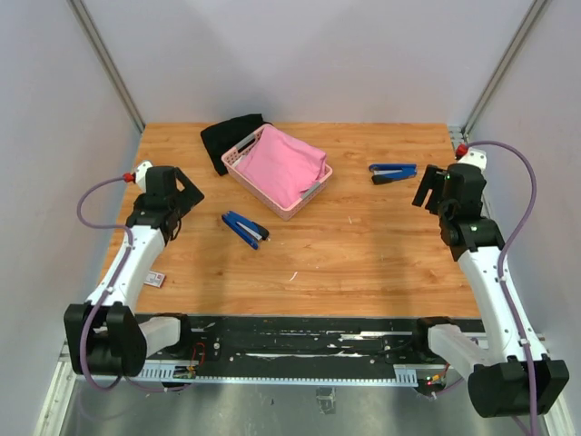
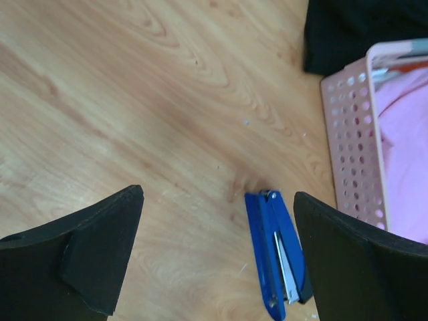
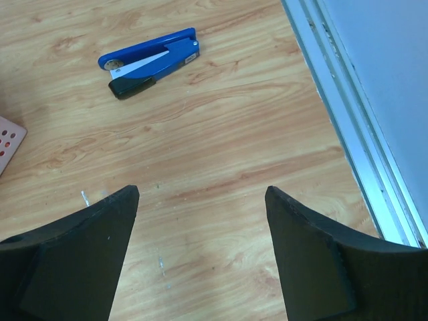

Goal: Load the staples into the stapler

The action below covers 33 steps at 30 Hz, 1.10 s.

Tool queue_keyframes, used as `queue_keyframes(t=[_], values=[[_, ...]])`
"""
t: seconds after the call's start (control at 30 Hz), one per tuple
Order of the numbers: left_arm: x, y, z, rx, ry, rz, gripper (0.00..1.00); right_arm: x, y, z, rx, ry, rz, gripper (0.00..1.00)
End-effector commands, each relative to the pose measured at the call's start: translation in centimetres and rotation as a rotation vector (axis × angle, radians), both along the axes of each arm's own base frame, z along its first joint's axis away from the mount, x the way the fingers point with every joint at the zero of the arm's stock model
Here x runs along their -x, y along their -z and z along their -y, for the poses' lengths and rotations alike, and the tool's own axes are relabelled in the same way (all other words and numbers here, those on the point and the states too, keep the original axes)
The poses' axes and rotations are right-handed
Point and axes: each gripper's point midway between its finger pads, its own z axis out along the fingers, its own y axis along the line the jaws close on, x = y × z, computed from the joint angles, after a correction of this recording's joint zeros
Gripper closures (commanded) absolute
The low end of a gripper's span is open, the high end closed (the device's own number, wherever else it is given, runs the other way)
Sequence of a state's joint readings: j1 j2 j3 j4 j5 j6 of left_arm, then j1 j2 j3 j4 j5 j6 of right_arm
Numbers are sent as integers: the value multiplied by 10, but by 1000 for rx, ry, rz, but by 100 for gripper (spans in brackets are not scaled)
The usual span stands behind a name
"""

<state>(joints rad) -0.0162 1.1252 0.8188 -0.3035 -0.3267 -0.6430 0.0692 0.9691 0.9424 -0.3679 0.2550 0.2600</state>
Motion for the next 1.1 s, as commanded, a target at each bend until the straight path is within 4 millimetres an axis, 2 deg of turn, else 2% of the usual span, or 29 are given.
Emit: queue_keyframes(t=[0.0,0.1,0.2,0.27,0.37,0.43,0.5,0.63,0.73,0.8,0.93,1.07], values=[[13,7,20,67,98,-166,1,14,-23,19,-9,130,-21,21],[6,-1,30,88,156,-146,1,20,-32,19,-4,122,9,21],[1,-15,25,82,123,-67,1,35,-22,32,-11,217,28,18],[1,-25,21,81,91,-35,1,32,-12,21,-40,141,48,18],[4,-36,23,98,88,-25,1,26,-9,-3,-148,55,64,19],[8,-32,26,115,95,-41,1,21,3,-17,-191,-4,-10,19],[13,-22,29,125,106,-81,1,18,8,-27,-205,-51,-97,21],[37,20,16,132,2,-211,1,18,20,-37,-220,-68,-220,22],[54,51,7,266,-78,-241,1,17,21,-45,-240,-83,-231,22],[71,71,-6,331,-174,-275,1,14,18,-56,-267,-129,-212,22],[100,85,-35,277,-351,-324,1,9,11,-76,-337,-199,-176,22],[132,93,-60,230,-562,-390,1,3,16,-75,-350,-177,-158,21]])
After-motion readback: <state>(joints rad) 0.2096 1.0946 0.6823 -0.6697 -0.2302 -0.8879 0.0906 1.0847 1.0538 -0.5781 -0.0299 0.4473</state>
